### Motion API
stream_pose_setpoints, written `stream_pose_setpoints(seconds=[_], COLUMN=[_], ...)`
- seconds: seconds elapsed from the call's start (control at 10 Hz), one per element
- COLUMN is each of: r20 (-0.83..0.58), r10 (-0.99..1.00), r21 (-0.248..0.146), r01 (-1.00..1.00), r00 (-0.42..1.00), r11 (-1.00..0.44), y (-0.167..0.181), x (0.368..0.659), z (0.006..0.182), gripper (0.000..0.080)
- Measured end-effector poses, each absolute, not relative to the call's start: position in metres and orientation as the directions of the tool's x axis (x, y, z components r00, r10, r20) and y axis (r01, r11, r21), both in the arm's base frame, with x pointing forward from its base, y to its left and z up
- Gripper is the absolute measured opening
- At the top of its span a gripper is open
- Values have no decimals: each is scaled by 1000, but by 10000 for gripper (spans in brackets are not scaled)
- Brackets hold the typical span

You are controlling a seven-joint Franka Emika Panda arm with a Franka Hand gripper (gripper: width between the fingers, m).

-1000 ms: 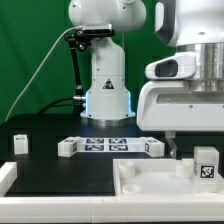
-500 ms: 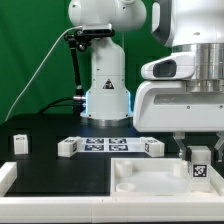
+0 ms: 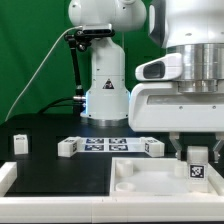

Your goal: Assemble one leg

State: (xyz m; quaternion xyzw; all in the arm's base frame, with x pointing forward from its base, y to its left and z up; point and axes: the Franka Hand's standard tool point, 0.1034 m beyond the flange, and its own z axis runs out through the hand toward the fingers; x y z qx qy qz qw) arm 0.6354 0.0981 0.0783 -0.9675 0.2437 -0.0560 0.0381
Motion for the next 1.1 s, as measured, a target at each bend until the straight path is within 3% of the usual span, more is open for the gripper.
stream_pose_setpoints(seconds=[0.2,0.5,0.7,1.1], r20=[56,-15,-35,-68], r10=[-661,-947,-990,-995], r21=[-125,-123,-111,-89], r01=[-652,-940,-985,-993], r00=[748,322,138,-70], r11=[-748,-318,-134,76], y=[96,108,105,105], x=[632,626,624,622], z=[78,77,77,76], gripper=[291,292,292,292])
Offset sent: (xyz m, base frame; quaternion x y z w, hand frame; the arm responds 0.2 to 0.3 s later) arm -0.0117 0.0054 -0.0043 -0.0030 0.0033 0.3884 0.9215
